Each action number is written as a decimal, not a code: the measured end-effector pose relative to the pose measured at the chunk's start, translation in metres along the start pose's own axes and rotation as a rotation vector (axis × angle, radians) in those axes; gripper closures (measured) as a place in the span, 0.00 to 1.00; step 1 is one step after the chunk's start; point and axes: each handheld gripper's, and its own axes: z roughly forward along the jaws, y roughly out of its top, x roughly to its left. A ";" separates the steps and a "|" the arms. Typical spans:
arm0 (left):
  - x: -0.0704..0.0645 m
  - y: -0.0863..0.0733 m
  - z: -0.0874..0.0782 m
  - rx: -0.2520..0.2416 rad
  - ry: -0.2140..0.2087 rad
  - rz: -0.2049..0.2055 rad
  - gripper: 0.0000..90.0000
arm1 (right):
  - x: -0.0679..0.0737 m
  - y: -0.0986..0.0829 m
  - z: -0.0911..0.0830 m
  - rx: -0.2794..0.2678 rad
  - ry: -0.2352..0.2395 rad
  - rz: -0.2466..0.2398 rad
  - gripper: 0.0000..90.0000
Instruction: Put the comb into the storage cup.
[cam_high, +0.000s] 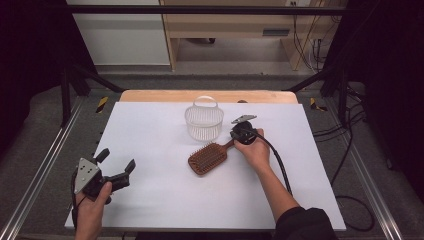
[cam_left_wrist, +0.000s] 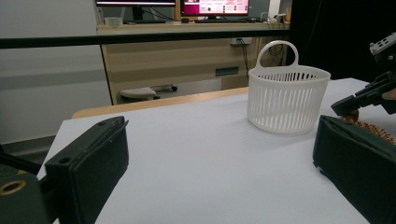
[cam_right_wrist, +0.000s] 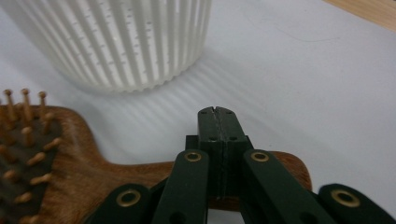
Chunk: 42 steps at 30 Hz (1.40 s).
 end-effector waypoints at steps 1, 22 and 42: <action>0.000 0.000 0.000 0.002 -0.001 0.002 0.04 | 0.001 0.000 -0.001 0.005 0.010 -0.008 1.00; -0.001 0.000 0.000 0.003 0.000 0.005 0.04 | 0.021 0.001 -0.003 0.032 0.110 -0.083 1.00; -0.001 0.000 0.000 0.006 -0.001 0.006 0.04 | 0.031 -0.010 -0.007 0.028 0.178 -0.105 1.00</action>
